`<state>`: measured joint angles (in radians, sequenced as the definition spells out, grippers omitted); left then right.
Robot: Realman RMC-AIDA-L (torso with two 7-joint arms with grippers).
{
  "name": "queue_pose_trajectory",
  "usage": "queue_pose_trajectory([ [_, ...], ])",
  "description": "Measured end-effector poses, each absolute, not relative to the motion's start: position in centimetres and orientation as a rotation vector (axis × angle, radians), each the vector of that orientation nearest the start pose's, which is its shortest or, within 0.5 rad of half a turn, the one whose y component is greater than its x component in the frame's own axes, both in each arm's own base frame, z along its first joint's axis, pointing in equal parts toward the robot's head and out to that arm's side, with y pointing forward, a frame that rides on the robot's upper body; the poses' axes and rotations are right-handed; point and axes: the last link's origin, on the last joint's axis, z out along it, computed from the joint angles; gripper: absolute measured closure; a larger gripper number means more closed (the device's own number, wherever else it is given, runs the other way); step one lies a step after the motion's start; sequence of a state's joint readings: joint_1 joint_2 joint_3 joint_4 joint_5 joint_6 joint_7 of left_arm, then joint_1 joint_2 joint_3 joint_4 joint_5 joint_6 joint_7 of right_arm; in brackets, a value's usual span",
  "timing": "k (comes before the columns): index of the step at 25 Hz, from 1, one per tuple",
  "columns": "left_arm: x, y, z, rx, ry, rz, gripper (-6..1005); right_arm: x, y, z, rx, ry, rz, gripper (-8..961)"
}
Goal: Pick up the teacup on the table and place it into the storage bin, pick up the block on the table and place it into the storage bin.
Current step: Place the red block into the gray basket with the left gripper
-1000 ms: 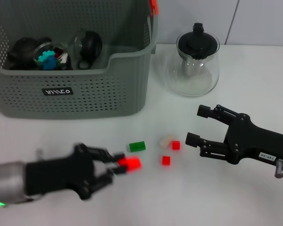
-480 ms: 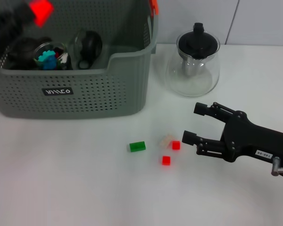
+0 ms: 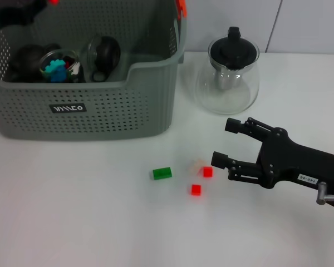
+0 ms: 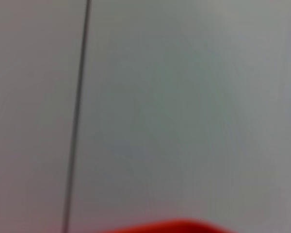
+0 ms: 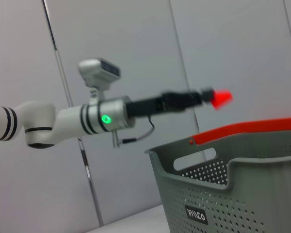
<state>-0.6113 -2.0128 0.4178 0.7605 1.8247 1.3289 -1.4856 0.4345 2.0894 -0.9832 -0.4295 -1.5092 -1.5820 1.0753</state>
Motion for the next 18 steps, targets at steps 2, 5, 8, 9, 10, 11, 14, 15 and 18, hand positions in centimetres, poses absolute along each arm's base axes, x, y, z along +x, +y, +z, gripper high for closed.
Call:
queue_pose_trajectory([
  [2,-26.5,40.9,10.9,-2.117,-0.642,-0.801,807,25.1,29.2,-3.7,-2.618,0.496,1.104,11],
  [5,-26.9,41.1,10.3,-2.122,-0.662,-0.740,806,25.1,29.2,-3.6,-2.619,0.491,1.103,11],
  [8,-27.3,41.3,9.8,-2.116,-0.710,-0.703,805,25.0,29.3,-3.6,-2.617,0.488,1.103,11],
  [9,-27.4,41.3,9.7,-2.107,-0.723,-0.701,805,25.0,29.3,-3.5,-2.616,0.488,1.104,11],
  [10,-27.4,41.3,9.7,-2.101,-0.735,-0.704,805,25.0,29.3,-3.5,-2.614,0.488,1.105,11],
  [11,-27.4,41.3,9.8,-2.097,-0.747,-0.710,805,25.0,29.4,-3.5,-2.611,0.488,1.106,11],
  [14,-27.4,41.4,10.0,-2.083,-0.787,-0.729,804,25.0,29.4,-3.4,-2.605,0.488,1.107,10],
  [15,-27.4,41.5,10.2,-2.079,-0.794,-0.733,764,25.0,29.4,-3.4,-2.605,0.488,1.107,10],
  [18,-27.4,41.5,10.6,-2.063,-0.817,-0.758,644,25.0,29.4,-3.4,-2.604,0.489,1.108,9],
])
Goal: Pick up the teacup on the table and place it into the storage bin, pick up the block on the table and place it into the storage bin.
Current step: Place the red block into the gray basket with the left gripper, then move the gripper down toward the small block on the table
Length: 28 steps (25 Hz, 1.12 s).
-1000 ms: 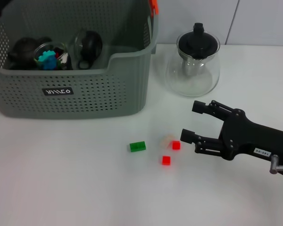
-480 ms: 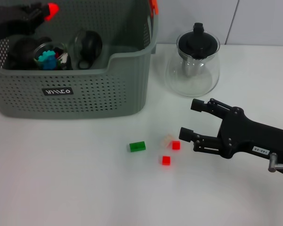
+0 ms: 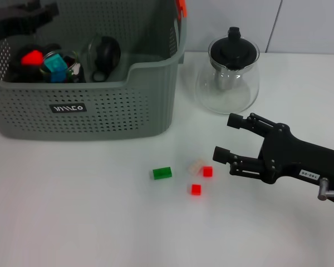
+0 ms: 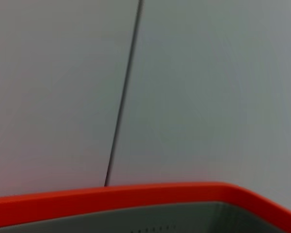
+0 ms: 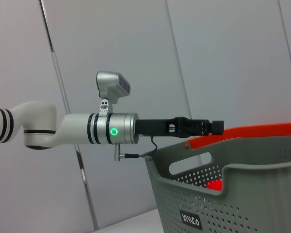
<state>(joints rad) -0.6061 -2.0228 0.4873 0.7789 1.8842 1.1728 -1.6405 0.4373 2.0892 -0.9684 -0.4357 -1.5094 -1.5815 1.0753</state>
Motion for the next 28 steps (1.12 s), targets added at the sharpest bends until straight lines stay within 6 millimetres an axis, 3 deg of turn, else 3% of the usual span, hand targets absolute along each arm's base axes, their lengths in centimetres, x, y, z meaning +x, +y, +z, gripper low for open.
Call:
queue_pose_trajectory([
  [6,-26.2,39.8,12.4,-2.003,-0.848,-1.081,528,25.1,29.5,-3.3,-2.593,0.492,1.111,11],
  [12,-25.6,38.1,13.4,-1.953,-0.975,-1.341,529,25.1,29.5,-3.3,-2.593,0.496,1.110,10],
  [18,-24.2,34.1,13.0,-2.239,-0.868,-1.432,527,25.2,29.4,-3.3,-2.591,0.501,1.109,10],
  [22,-24.6,31.0,11.3,-2.440,-0.686,-1.318,525,25.4,29.3,-3.2,-2.589,0.501,1.109,9],
  [28,-27.8,28.8,7.1,-2.572,-0.664,-0.995,486,25.6,29.1,-3.2,-2.584,0.512,1.111,13],
])
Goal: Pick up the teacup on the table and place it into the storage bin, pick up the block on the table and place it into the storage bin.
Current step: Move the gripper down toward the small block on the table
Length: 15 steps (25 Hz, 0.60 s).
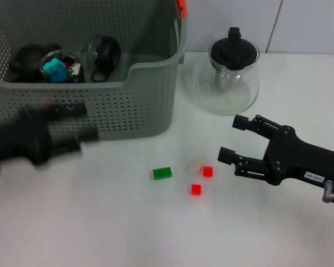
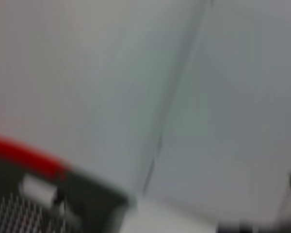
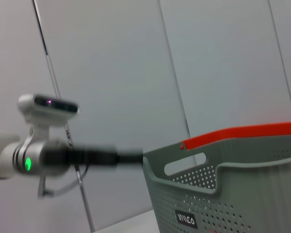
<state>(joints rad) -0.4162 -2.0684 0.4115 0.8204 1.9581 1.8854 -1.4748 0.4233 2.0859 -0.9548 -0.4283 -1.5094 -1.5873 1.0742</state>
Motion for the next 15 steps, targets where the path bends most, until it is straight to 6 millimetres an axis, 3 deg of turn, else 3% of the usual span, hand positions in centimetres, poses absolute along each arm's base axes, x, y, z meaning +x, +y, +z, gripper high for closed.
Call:
queue_pose_trajectory([
  [3,-29.1,26.7,3.6,-2.648,-0.531,-0.871,429,25.7,29.1,-3.1,-2.584,0.516,1.110,18],
  [6,-29.9,25.8,1.1,-2.688,-0.465,-0.797,301,25.8,29.1,-3.0,-2.594,0.521,1.100,24],
  [8,-30.1,25.7,0.6,-2.692,-0.460,-0.775,215,25.8,29.1,-2.9,-2.616,0.518,1.081,28],
  [12,-30.7,25.6,0.1,-2.677,-0.474,-0.747,227,25.6,29.5,-1.8,-2.767,0.591,0.944,35],
  [15,-30.9,25.6,0.4,-2.661,-0.481,-0.750,234,24.5,30.4,0.3,-2.894,0.737,0.694,41],
])
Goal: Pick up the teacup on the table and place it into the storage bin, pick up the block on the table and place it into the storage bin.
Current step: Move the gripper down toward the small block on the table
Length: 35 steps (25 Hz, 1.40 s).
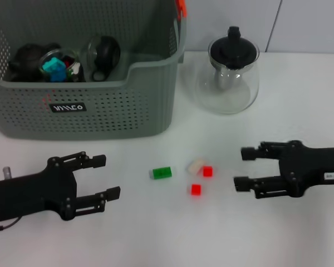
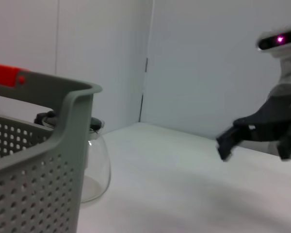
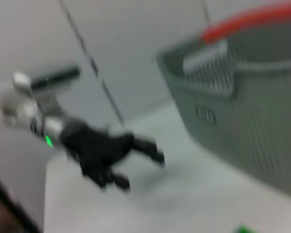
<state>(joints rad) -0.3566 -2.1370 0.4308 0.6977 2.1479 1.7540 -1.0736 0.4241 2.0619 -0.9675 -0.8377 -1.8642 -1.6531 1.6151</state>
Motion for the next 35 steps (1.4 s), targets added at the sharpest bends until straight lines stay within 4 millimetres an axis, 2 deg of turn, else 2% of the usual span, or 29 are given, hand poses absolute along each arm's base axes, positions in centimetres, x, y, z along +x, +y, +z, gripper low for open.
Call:
queue_pose_trajectory([
  [4,-30.9,25.5,0.6,-2.665,-0.479,-0.754,237,21.2,31.9,2.7,-2.985,0.778,0.233,48],
  [8,-31.1,25.0,0.6,-2.715,-0.483,-0.732,240,18.1,33.7,3.7,-3.021,0.753,-0.098,75],
  [13,-31.2,24.7,0.5,-2.726,-0.501,-0.724,244,14.9,36.0,2.9,-2.932,0.688,-0.535,183],
  [15,-31.2,24.8,0.5,-2.717,-0.503,-0.731,245,13.6,36.4,1.9,-2.894,0.617,-0.670,181],
  [17,-31.3,24.8,0.6,-2.702,-0.510,-0.740,247,12.5,36.7,0.6,-2.870,0.539,-0.717,178],
  [21,-31.4,24.8,0.9,-2.676,-0.518,-0.752,248,11.0,37.3,-2.9,-2.828,0.464,-0.661,212],
  [24,-31.5,24.6,0.9,-2.658,-0.532,-0.762,249,11.1,37.5,-5.4,-2.781,0.565,-0.620,247],
  [26,-31.6,24.6,0.9,-2.651,-0.537,-0.768,249,11.2,38.0,-6.3,-2.727,0.681,-0.586,249],
  [30,-31.6,24.6,0.9,-2.639,-0.544,-0.771,249,11.1,38.6,-7.4,-2.657,0.893,-0.472,253],
  [35,-31.7,24.6,0.9,-2.629,-0.550,-0.769,250,11.3,38.7,-8.7,-2.621,0.971,-0.449,267],
])
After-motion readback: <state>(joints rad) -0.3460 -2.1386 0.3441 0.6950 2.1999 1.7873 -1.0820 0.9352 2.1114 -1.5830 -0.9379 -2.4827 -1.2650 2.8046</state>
